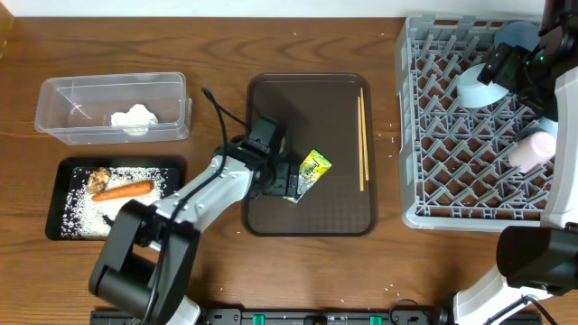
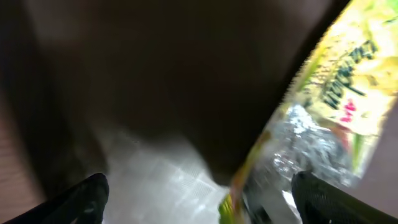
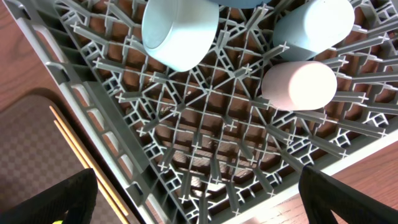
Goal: Sort waste into correct bins and load items into the dishwasher rack
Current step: 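Move the left gripper back to the yellow wrapper and grasp it, then carry the yellow wrapper to the clear bin and drop it in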
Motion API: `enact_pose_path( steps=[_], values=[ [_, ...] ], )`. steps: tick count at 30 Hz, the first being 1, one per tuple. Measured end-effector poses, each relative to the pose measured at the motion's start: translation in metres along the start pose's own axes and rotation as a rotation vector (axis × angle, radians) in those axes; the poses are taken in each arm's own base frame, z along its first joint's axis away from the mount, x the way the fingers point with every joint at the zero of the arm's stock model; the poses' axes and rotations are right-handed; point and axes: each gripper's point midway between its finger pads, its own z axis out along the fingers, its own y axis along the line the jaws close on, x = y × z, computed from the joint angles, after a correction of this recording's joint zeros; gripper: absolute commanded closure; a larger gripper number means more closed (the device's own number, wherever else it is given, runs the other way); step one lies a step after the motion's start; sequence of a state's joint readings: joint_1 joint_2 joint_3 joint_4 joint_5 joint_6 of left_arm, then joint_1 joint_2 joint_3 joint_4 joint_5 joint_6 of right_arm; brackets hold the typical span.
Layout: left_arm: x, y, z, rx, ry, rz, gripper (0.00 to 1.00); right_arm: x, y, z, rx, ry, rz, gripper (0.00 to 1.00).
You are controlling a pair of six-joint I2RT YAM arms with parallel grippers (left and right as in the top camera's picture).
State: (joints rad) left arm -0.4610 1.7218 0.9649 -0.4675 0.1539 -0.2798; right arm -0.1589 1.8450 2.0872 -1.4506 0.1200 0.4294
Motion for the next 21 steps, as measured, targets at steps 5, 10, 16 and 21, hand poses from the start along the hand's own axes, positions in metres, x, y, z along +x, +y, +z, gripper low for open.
enact_pose_path(
  steps=[5, 10, 16, 21],
  values=[
    [0.0, -0.002, 0.002, 0.012, 0.001, 0.006, 0.31, 0.0, 0.0, 0.0, 0.0, 0.0, 0.0, 0.01],
    [0.001, -0.004, 0.002, 0.024, 0.004, 0.014, 0.6, 0.0, 0.0, 0.0, 0.0, 0.0, 0.0, 0.01],
    [0.0, -0.005, 0.002, 0.029, 0.002, 0.015, 0.94, 0.0, 0.0, 0.0, 0.0, 0.0, 0.0, 0.01],
    [-0.007, -0.008, -0.01, 0.042, -0.039, 0.023, 0.94, 0.0, 0.0, 0.0, 0.0, 0.0, 0.0, 0.01]
  ],
)
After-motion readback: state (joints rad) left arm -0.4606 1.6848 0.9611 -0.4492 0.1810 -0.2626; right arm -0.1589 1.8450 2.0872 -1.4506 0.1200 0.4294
